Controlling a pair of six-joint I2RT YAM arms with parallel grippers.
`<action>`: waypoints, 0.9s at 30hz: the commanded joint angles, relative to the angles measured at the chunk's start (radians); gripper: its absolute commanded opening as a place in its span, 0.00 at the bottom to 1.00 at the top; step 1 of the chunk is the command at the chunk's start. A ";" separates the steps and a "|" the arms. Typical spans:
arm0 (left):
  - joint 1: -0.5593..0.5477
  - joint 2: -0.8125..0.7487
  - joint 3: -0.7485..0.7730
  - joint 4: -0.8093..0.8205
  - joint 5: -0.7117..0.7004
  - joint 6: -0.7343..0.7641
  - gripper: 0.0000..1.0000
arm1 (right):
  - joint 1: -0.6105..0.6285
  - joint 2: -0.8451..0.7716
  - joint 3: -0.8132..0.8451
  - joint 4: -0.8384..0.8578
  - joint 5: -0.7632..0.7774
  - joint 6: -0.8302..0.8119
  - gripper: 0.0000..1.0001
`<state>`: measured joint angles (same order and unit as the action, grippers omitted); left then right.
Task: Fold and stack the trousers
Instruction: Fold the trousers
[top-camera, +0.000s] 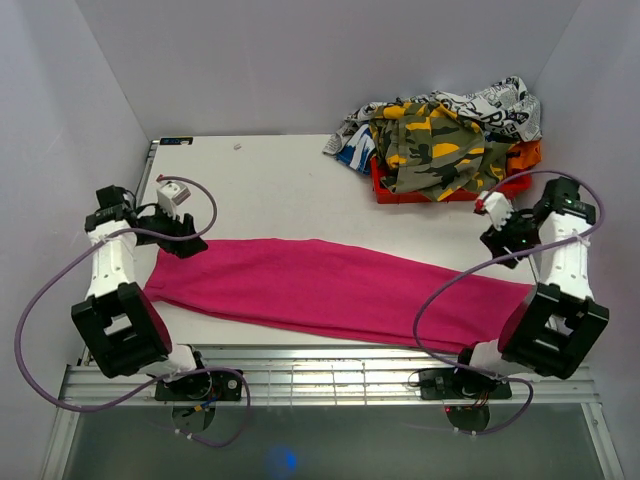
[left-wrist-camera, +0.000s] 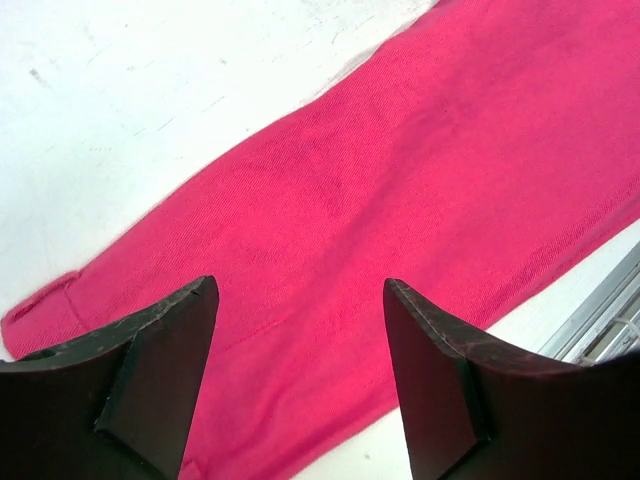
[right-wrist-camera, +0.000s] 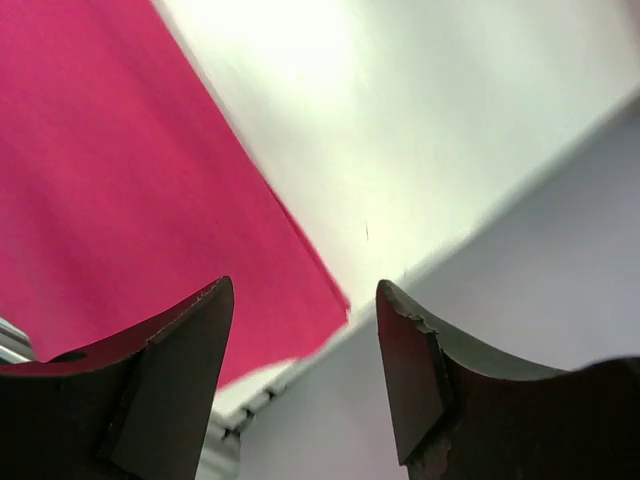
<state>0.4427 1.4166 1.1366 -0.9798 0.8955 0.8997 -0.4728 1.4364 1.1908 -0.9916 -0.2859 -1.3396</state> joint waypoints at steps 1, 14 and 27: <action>-0.041 0.043 0.009 0.105 -0.025 -0.105 0.77 | 0.199 -0.083 0.032 -0.127 -0.219 0.109 0.64; -0.041 0.214 -0.043 0.191 -0.435 -0.274 0.73 | 0.776 -0.007 -0.216 0.119 -0.150 0.434 0.60; 0.330 0.110 0.017 -0.006 -0.423 -0.346 0.81 | 0.820 0.042 -0.448 0.263 0.082 0.428 0.57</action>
<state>0.7216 1.5639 1.1416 -0.8917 0.4496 0.5610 0.3470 1.4601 0.7883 -0.7780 -0.2905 -0.9184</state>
